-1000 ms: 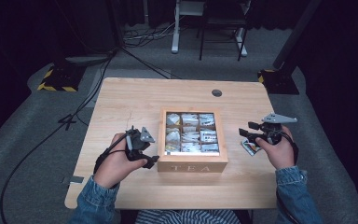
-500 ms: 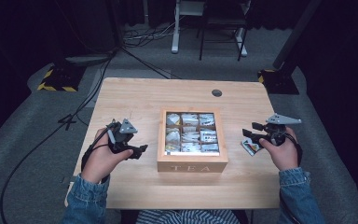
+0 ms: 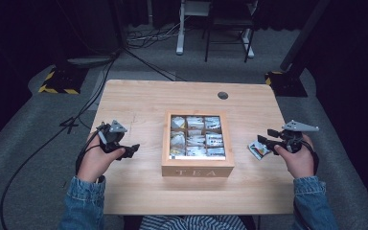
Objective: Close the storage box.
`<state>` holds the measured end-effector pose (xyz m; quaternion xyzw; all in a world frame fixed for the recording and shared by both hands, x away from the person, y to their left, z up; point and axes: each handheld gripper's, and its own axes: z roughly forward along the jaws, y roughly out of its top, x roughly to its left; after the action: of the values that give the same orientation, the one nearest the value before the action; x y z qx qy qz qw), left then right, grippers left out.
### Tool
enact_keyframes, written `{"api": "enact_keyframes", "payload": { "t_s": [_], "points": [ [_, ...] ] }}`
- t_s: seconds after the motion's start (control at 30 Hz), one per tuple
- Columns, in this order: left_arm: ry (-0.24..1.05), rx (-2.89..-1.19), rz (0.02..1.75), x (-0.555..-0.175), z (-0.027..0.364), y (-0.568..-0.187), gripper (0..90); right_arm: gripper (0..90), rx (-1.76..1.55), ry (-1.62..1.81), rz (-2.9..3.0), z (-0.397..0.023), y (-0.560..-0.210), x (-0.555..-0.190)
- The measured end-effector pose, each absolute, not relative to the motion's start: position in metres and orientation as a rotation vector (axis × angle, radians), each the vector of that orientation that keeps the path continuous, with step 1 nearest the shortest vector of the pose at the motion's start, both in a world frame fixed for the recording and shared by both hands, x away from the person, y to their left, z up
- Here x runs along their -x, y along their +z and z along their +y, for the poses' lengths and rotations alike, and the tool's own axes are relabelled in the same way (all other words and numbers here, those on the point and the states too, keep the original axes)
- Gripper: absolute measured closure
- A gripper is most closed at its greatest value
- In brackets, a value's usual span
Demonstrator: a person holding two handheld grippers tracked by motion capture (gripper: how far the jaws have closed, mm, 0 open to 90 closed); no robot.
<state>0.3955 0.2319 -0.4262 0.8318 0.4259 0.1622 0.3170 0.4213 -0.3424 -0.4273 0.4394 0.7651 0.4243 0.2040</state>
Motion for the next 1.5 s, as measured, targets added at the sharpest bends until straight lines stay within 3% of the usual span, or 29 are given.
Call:
{"api": "enact_keyframes", "payload": {
  "t_s": [0.6,0.7,1.5],
  "points": [
    [0.468,-2.073,1.373,-0.423,0.268,-0.476,22.8,40.6,-1.356,1.100,2.061,-0.373,-0.461,-0.431],
    [0.519,-2.063,1.352,-0.426,0.270,-0.480,23.5,40.6,-1.364,1.085,2.052,-0.375,-0.467,-0.433],
    [0.523,-2.015,1.376,-0.436,0.273,-0.504,18.3,36.7,-1.403,1.007,1.982,-0.388,-0.497,-0.442]
  ]
}}
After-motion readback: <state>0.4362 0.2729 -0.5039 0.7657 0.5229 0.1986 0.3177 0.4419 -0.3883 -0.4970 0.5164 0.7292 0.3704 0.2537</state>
